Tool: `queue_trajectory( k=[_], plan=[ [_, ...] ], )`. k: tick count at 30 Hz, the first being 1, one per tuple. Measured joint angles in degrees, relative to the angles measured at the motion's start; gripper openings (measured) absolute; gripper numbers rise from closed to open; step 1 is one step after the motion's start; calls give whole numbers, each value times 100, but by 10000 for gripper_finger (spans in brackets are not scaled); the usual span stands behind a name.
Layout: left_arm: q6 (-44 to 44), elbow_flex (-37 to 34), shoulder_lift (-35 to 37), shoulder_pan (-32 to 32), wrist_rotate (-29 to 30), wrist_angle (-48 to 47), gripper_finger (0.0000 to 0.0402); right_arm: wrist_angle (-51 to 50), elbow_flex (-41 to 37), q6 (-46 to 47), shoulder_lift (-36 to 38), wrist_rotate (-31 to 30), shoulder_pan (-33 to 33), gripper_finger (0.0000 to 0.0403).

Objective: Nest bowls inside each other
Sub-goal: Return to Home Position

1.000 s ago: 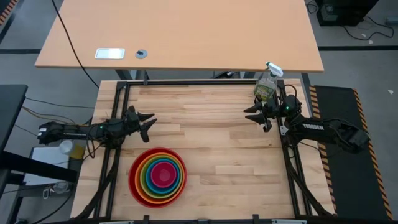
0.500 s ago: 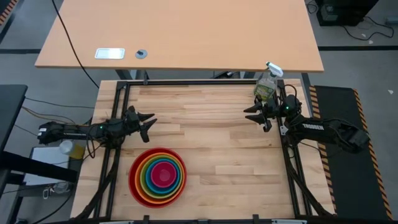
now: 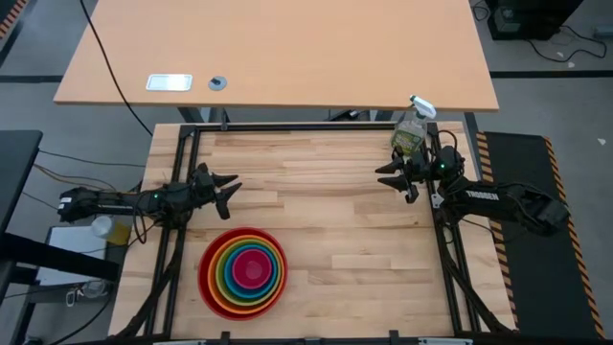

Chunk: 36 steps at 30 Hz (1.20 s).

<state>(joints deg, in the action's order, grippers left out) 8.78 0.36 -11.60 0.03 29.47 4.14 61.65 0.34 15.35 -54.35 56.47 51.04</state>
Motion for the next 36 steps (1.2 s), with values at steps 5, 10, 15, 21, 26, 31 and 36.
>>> queue_trajectory(
  k=[5, 10, 15, 21, 26, 31, 36],
  plan=[
    [0, 0, -1, 2, 0, 0, 141, 0, 0, 0, -1, -1, -1, 155],
    [0, 0, -2, 2, 0, 0, 141, 0, 0, 0, 1, -1, -1, 155],
    [0, 0, 0, 1, 0, 0, 141, 0, 0, 0, -1, 0, -1, 155],
    [0, 0, -2, 2, 0, 0, 141, 0, 0, 0, 1, -1, 0, 155],
    [0, 0, 0, 2, 0, 0, 141, 0, 0, 0, -2, -1, -1, 155],
    [0, 0, -2, 2, 0, 0, 141, 0, 1, 0, 0, -1, -1, 155],
    [0, 0, 0, 2, 0, 0, 141, 0, 2, 0, 1, 1, -1, 155]
  ],
)
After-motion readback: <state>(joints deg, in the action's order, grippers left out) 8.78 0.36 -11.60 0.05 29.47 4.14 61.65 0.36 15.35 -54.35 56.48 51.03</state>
